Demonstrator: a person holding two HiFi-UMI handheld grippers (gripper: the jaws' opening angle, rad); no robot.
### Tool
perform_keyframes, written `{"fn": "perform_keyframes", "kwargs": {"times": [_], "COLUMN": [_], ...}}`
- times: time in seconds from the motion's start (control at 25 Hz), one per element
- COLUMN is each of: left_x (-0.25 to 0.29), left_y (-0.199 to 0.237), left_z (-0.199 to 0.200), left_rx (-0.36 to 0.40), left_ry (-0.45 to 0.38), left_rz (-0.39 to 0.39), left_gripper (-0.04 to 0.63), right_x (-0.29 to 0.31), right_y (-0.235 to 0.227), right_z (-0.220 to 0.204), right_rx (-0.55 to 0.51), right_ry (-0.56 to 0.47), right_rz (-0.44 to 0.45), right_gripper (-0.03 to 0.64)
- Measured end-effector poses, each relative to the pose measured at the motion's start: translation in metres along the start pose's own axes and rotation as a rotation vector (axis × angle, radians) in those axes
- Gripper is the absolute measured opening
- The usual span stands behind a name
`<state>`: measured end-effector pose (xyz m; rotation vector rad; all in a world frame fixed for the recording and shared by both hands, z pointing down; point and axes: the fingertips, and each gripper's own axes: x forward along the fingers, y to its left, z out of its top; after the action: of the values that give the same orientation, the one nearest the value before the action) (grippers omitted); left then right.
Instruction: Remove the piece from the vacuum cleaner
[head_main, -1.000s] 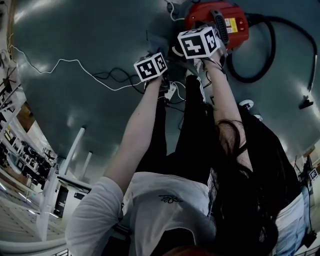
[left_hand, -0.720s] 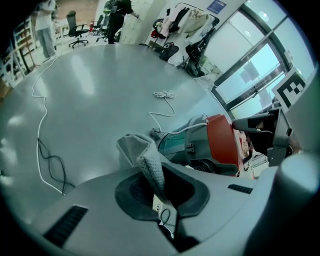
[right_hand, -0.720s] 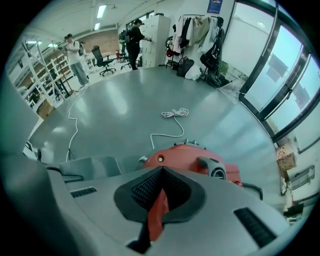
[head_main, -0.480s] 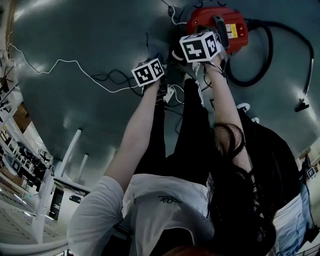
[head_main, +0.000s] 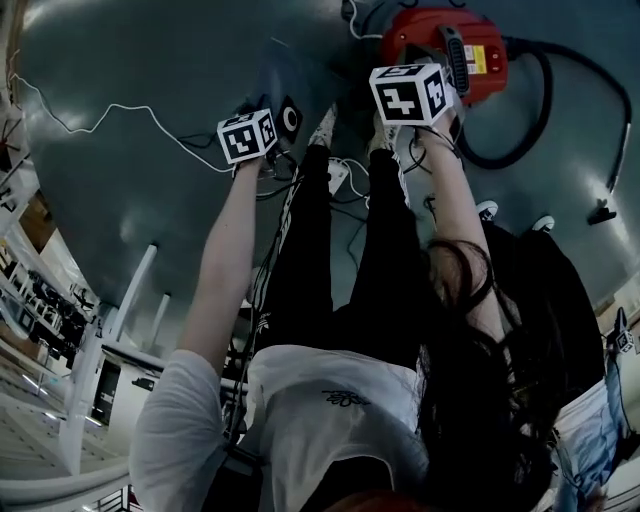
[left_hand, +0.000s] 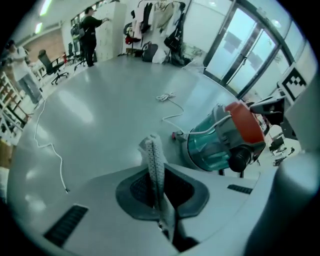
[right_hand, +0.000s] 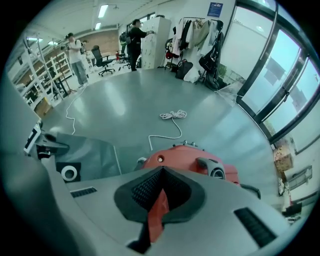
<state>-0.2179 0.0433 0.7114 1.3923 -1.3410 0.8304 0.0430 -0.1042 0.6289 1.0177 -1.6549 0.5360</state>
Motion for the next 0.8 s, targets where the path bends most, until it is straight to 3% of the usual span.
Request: {"fn": "perform_keyframes", "kwargs": {"times": [0.12,0.44,0.64,0.8], "left_x": [-0.013,-0.02,-0.053,-0.11], "left_y": [0.0,-0.042,-0.059,-0.088], "left_z": [0.022,0.075,0.106,0.153], "left_rx": [0.025,-0.044,-0.088,-0.036], "left_ry": [-0.087,-0.215,-0.307,-0.411], "left_rz": [-0.015,-0.027,-0.035,-0.068], "left_gripper": [0.014,0.014,0.014,0.014], "right_x": [-0.004,-0.003,-0.008,-0.068], "right_y": [-0.001,0.001,0.0,-0.025], "right_z": [0.0,0.001,-0.001,0.025], "right_rx": [0.009,0.033,0.091,0.198], "right_ry": [-0.014,0.013,0.02,-0.121], "right_rz": [-0.026,-0.001,0.04,0.005], "right_gripper": [-0.003,-0.003,-0.002,-0.002]}}
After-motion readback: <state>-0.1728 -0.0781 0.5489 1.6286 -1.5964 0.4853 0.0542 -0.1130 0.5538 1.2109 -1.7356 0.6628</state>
